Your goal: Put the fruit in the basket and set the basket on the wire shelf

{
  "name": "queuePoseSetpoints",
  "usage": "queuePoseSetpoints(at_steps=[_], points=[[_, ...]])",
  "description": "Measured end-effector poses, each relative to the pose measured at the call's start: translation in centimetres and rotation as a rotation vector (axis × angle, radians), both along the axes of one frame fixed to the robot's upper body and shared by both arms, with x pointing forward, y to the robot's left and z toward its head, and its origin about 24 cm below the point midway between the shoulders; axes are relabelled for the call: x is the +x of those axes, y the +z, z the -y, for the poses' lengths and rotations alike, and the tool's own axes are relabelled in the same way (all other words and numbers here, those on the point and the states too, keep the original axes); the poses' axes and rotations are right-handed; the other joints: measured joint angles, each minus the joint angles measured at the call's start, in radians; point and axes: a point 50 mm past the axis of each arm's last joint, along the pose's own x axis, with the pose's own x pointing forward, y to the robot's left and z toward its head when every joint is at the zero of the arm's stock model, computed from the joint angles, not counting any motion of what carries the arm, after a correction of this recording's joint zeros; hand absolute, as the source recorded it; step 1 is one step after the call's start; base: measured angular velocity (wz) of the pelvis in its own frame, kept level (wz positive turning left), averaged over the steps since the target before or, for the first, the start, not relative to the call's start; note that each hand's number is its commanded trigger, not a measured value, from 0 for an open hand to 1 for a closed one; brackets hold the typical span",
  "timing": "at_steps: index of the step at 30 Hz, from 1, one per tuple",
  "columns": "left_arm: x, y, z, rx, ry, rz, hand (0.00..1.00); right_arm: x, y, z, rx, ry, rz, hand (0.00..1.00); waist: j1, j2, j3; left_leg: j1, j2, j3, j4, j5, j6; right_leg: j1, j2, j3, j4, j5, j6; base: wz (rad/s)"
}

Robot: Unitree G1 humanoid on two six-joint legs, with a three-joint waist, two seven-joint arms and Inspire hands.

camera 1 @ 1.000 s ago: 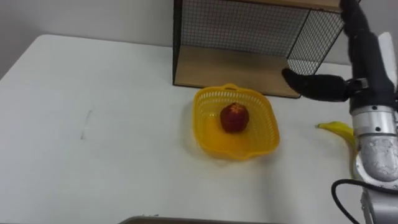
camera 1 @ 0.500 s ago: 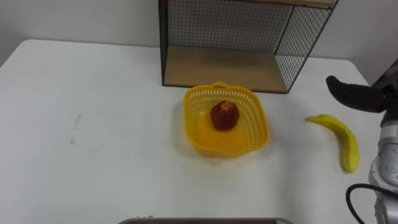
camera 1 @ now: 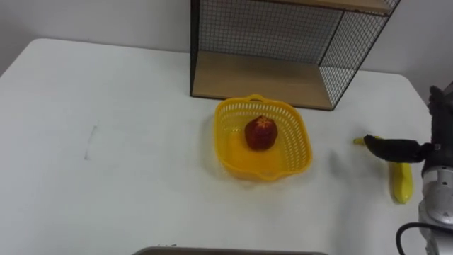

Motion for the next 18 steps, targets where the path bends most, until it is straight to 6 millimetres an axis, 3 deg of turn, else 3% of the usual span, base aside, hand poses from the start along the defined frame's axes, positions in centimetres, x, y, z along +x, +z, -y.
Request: queuePoseSetpoints(at_steps=[6, 14, 18], points=[[-0.1, 0.1, -0.3, 0.011, 0.008, -0.007, 0.0, 0.1, -2.1, 0.4, 0.051, -0.001, -0.115, 0.0, 0.001, 0.0, 0.0, -0.001, -0.001, -0.007, 0.004, 0.0, 0.0, 0.004, -0.002, -0.008, 0.0, 0.0, 0.0, 0.03], [-0.8, 0.0, -0.5, 0.019, 0.019, -0.035, 0.0, -1.5, -4.8, 1.5, 0.105, -0.057, -0.251, 0.0, 0.001, 0.0, 0.0001, -0.002, -0.002, -0.012, 0.005, 0.0, 0.0, 0.005, -0.004, -0.009, 0.0, 0.0, 0.0, 0.0], [-0.9, -0.1, -0.5, 0.017, 0.024, -0.046, 0.0, -1.5, -5.2, 1.9, 0.136, -0.062, -0.258, 0.0, 0.0, 0.005, 0.002, 0.0, -0.003, -0.012, 0.007, 0.0, 0.0, 0.008, -0.004, -0.009, 0.0, 0.0, 0.0, 0.01]])
